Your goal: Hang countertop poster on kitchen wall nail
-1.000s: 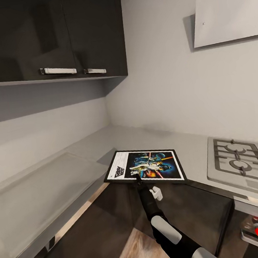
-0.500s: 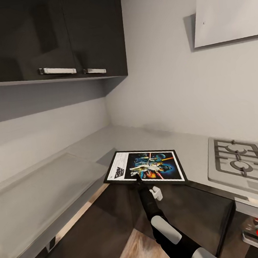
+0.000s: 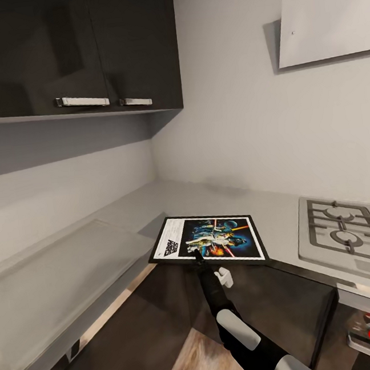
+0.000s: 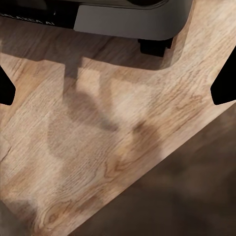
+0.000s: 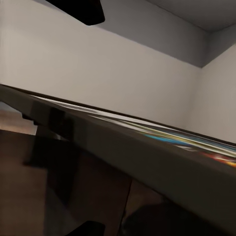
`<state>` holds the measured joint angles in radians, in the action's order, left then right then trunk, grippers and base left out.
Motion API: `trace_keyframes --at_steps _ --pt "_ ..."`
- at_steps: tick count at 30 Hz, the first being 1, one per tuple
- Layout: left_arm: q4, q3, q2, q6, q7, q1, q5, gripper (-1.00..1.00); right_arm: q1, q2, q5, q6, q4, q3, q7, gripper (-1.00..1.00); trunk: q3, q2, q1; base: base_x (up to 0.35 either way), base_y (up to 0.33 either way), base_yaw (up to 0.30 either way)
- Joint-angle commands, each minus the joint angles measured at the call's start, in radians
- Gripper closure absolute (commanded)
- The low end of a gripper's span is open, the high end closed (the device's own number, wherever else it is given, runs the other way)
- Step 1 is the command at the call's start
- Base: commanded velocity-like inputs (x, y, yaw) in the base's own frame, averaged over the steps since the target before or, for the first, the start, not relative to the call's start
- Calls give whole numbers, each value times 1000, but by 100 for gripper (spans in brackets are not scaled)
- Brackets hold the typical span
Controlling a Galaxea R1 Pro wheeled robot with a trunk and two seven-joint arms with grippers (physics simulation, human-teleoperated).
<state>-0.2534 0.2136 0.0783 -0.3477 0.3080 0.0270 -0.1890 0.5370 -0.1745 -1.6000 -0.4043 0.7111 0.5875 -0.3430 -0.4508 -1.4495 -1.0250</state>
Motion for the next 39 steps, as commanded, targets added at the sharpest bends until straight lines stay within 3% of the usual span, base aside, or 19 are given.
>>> trace_keyframes --at_steps 1,23,24,39 --pt "-2 3 0 3 10 1 -10 -100 1 0 -11 -4 -2 5 -7 -100 -1 -1 0 0 0 0" --pt "-2 3 0 3 10 1 -10 -100 2 0 -11 -3 -2 5 -5 -100 -1 -1 0 0 0 0" --pt "-2 3 0 3 10 1 -10 -100 1 0 -11 -2 -2 5 -5 100 -1 -1 0 0 0 0" --pt "-2 3 0 3 10 1 -10 -100 1 0 -11 -1 0 5 -8 100 -1 -1 0 0 0 0"
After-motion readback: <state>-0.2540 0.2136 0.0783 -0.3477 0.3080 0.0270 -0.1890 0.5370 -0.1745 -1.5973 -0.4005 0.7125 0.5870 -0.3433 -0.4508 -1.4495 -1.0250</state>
